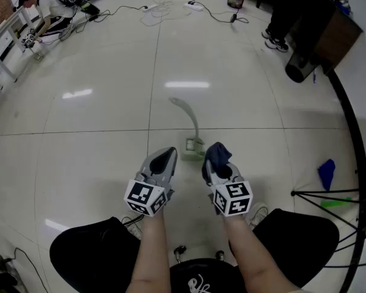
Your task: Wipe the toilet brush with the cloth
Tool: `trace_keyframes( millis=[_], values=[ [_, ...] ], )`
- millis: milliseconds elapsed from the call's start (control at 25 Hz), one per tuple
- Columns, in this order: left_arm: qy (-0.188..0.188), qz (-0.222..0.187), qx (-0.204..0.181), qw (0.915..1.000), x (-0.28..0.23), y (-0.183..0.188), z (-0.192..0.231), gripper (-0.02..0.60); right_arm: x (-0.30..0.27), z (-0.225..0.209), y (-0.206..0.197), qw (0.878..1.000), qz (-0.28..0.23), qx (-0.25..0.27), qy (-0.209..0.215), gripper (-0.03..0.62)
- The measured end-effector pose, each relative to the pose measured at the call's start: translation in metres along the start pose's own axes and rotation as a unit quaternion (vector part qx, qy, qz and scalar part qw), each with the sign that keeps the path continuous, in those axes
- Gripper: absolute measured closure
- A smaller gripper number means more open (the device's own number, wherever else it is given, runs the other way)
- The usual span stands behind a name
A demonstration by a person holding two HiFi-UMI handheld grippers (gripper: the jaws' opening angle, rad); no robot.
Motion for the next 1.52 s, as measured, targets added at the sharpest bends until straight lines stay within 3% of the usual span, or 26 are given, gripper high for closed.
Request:
trace_keyframes(
  millis=[200,400,560,840,960,1080,1280,1520],
  values=[
    [-0.022,0.040,0.005,0.9989,-0.030,-0.046,0.028,0.575,-0.051,0.011,-0.023,0.998,0.034,0.027,0.052,0.533],
    [-0.018,0.078,0.060,0.9950,-0.048,-0.115,0.060,0.575,-0.089,0.023,-0.085,0.990,0.096,0.041,0.099,0.533],
    [-0.041,0.140,0.049,0.9881,-0.065,-0.156,0.070,0.575,-0.107,0.038,-0.129,0.982,0.136,0.037,0.128,0.533],
    [-0.076,0.143,0.084,0.9832,-0.092,-0.175,0.086,0.575,-0.162,0.053,-0.158,0.972,0.162,0.036,0.167,0.533],
    [-0.086,0.168,0.085,0.9783,-0.100,-0.186,0.085,0.575,-0.172,0.042,-0.160,0.972,0.176,0.004,0.156,0.533],
    [-0.093,0.167,0.098,0.9767,-0.100,-0.188,0.084,0.575,-0.174,0.033,-0.163,0.973,0.182,-0.033,0.140,0.533],
    [-0.090,0.160,0.102,0.9777,-0.099,-0.188,0.082,0.575,-0.170,0.008,-0.171,0.972,0.191,-0.078,0.112,0.533],
    [-0.073,0.160,0.104,0.9788,-0.097,-0.190,0.081,0.575,-0.148,-0.050,-0.188,0.969,0.206,-0.128,0.047,0.533]
  ],
)
Point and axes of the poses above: the fingertips, and each gripper's own axes: x backward along the fingers, z to its left, y out of its top, the point moved 1 cm from there along x, backward along the fingers, and after that the axes turned 4 degrees about -y, right-handed, at the moved point
